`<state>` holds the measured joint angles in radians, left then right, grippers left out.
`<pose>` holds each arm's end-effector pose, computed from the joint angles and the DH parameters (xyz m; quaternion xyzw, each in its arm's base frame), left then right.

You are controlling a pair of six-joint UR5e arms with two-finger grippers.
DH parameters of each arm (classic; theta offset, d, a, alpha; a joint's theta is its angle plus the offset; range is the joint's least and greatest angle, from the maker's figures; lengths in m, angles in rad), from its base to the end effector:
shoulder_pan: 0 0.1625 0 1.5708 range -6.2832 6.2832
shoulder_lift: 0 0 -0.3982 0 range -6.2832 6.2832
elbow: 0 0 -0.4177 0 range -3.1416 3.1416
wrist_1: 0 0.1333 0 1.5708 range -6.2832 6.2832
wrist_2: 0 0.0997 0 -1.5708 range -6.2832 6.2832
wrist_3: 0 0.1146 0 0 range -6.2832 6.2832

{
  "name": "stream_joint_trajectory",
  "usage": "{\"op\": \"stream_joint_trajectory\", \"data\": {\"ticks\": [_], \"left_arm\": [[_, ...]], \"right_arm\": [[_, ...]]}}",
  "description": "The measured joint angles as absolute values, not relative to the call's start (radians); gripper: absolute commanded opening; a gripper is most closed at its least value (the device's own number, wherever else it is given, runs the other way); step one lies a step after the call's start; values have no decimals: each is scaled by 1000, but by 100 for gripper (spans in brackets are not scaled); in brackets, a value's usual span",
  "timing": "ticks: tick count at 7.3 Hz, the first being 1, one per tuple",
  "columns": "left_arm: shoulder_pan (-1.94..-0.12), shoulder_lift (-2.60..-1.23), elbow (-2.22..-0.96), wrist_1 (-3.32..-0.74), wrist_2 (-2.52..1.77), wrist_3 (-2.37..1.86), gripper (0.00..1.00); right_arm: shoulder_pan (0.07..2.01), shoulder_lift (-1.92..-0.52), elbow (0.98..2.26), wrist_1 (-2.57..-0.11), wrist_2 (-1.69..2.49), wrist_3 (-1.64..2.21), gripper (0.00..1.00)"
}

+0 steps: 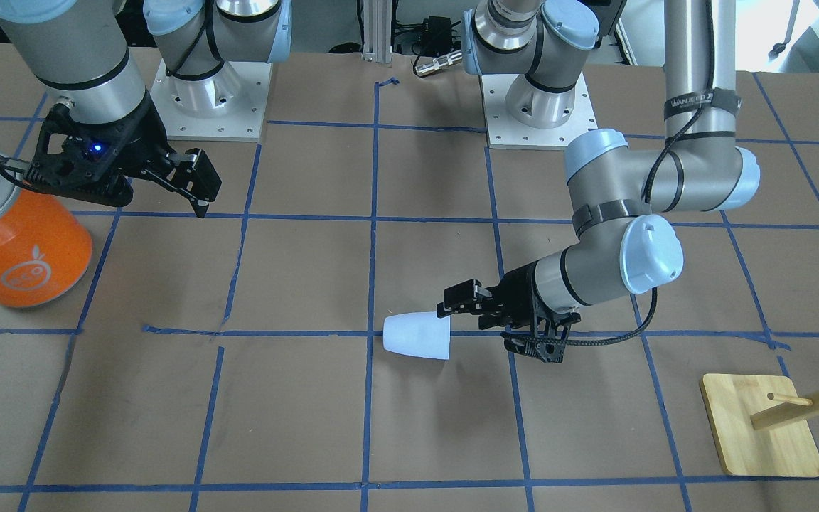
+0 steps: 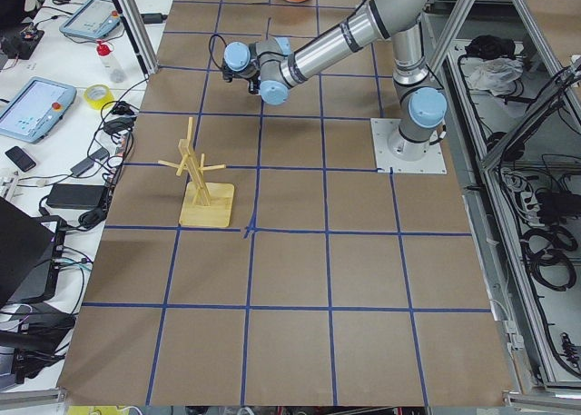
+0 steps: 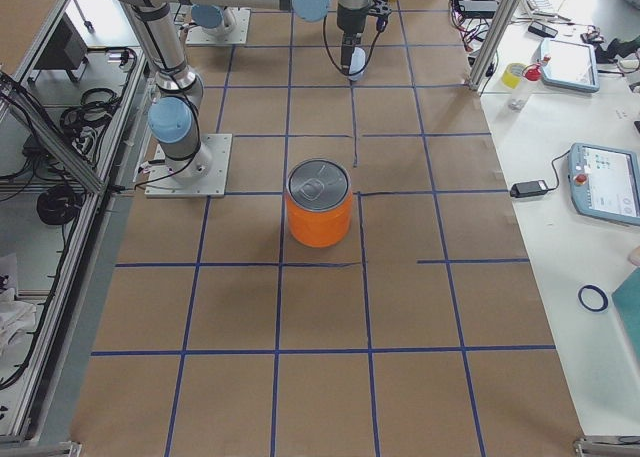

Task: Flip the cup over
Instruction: 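Close the left gripper on the rim of the lying white cup, then lift the cup with the left gripper and turn it upright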

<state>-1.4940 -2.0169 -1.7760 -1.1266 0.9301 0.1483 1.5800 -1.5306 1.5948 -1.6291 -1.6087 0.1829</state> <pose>-0.1565 -0.5964 0.1581 -0.0012 -0.9446 -0.0623 0.3222 0.1338 -0.5307 0.4185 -0.0867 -0.9961 -0.0011 0.0191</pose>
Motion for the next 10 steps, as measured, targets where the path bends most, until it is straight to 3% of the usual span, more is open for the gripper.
{"op": "stream_joint_trajectory", "data": {"ticks": [2, 3, 4, 5, 6, 10], "left_arm": [[-1494, -2047, -1775, -1119, 883, 144, 79], [-1495, -2058, -1775, -1112, 851, 139, 61], [-1495, -2065, -1775, -1109, 834, 133, 32], [-1497, -2069, -1775, -1109, 828, 130, 10], [-1498, -2073, -1776, -1109, 827, 130, 0], [-1503, -2052, -1768, -1112, 841, 112, 0]], "right_arm": [[1580, -1531, 1595, -1629, -1608, 183, 100], [1580, -1532, 1595, -1629, -1609, 184, 100], [1581, -1533, 1596, -1629, -1609, 184, 100], [1581, -1533, 1597, -1629, -1609, 184, 100], [1581, -1534, 1598, -1629, -1609, 184, 100], [1582, -1534, 1598, -1629, -1609, 184, 100]]}}
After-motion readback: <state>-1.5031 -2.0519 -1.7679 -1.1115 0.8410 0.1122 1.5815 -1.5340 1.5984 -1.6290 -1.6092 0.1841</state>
